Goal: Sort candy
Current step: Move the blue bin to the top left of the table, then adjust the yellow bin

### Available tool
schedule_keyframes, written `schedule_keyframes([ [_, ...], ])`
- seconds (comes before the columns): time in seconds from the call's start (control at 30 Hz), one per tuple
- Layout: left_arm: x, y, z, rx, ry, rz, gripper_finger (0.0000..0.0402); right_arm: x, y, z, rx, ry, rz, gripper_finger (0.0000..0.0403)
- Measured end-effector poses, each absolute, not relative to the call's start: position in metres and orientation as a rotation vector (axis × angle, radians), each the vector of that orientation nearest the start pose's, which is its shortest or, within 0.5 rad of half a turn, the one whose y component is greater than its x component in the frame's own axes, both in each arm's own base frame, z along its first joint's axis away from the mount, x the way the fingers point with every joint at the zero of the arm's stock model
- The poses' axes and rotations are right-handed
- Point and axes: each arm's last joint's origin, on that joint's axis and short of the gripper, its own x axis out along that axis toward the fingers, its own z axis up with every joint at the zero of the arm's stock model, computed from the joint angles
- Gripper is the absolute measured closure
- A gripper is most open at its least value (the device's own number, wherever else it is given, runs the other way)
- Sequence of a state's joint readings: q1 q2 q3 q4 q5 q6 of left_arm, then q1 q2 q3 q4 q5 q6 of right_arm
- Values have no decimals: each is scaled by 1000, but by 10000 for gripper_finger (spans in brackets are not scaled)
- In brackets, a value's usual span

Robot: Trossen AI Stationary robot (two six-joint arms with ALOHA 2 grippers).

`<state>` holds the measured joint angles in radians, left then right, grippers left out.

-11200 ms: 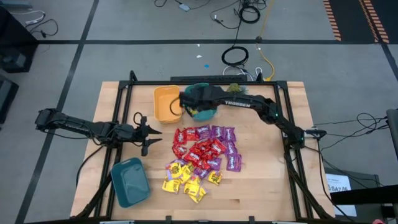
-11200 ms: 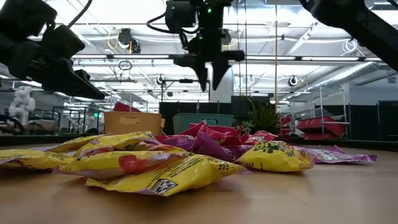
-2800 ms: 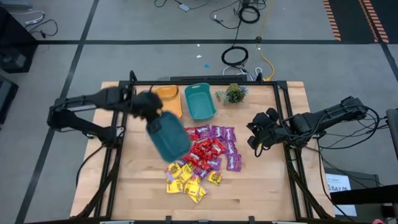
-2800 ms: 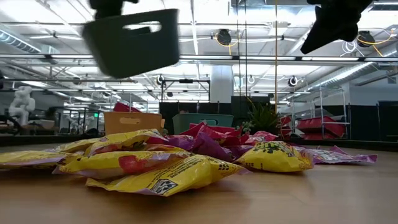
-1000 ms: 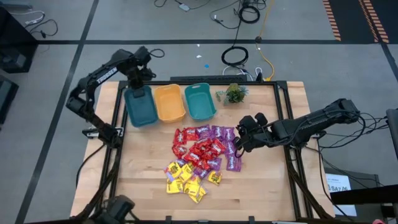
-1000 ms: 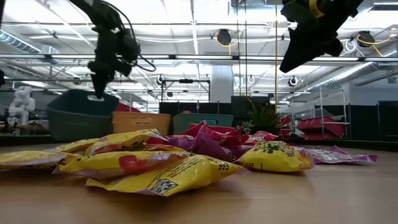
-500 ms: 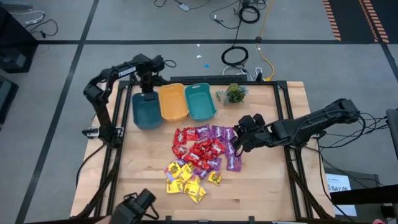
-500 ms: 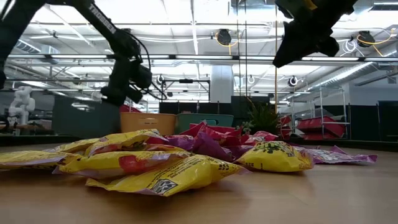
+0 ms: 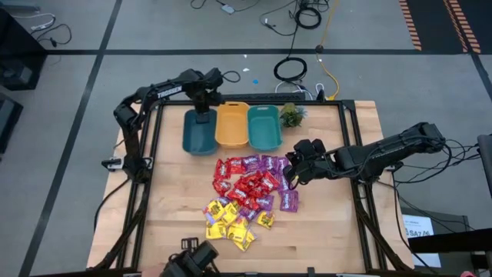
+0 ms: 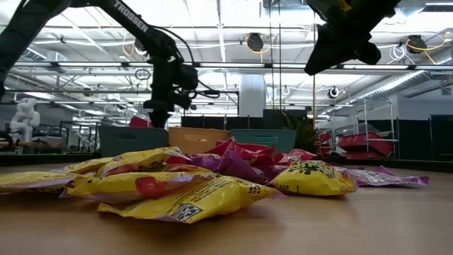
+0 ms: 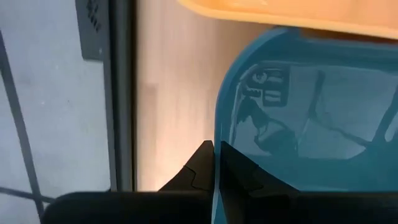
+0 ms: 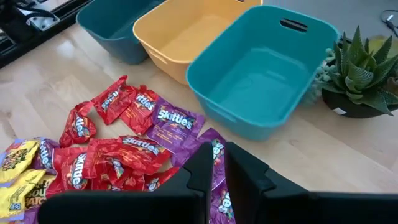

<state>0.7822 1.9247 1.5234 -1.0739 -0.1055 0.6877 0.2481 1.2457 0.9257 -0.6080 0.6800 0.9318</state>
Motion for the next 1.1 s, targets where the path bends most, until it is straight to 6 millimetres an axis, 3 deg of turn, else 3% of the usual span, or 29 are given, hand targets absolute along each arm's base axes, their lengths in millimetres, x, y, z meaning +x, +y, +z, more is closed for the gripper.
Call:
schedule_keyframes([
  [0.17, 262, 258, 214, 6, 1576, 195, 385, 238, 42, 261, 446, 568, -734, 371],
  [0.47, 234, 264, 214, -209, 1675, 226, 384, 238, 42, 261, 439, 570, -730, 371],
  [0.8, 235, 266, 214, -217, 1649, 236, 383, 239, 42, 262, 420, 575, -722, 371],
  [1.1, 235, 267, 214, -229, 1639, 267, 322, 239, 42, 262, 422, 574, -723, 371],
])
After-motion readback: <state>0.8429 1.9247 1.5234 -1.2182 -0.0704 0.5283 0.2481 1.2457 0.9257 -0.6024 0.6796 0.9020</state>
